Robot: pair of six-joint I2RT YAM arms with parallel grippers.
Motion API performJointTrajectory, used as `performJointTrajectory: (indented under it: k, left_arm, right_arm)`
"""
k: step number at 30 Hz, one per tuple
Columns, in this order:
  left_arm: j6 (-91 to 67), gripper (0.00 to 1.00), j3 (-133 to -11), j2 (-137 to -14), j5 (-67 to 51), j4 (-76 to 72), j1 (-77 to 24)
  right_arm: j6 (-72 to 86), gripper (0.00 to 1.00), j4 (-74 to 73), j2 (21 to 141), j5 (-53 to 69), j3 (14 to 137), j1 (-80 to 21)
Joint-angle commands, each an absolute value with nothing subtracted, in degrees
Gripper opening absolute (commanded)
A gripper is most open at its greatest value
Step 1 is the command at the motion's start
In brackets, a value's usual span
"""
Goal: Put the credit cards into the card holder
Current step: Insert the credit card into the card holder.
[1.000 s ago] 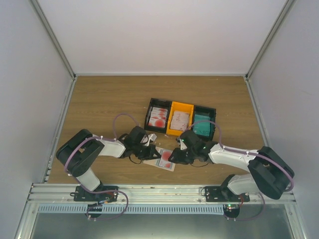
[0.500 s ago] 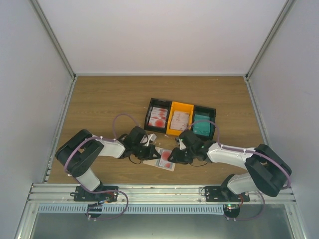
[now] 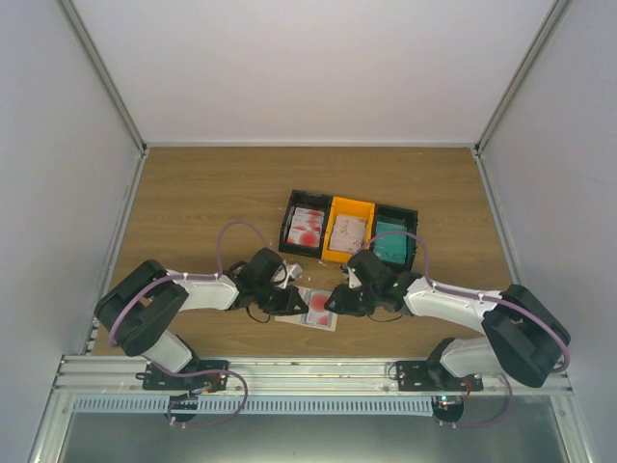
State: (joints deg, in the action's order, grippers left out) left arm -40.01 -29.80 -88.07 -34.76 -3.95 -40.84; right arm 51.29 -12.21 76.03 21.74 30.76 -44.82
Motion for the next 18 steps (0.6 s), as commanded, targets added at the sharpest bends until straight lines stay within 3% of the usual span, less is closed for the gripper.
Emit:
performJointTrajectory:
  k: [1,8,18]
  left_arm:
    - [-37.80,0.09,-32.04,-89.98,-34.77,-3.12,-42.85]
    - [-37.41,0.00,-33.27,-92.35,-31.49,0.74,-43.85]
    - [-38.01,0.00,-33.27,-96.14,-24.60,5.52,-43.78]
  right_arm:
    - [51.08,0.34,-12.82,75.32,21.04,31.91,-44.51]
    - [50.86,0.34,-12.09,75.37,22.00,31.41,-44.53]
    - [50.53,0.38,-11.25,76.67,23.44,30.84,-44.52]
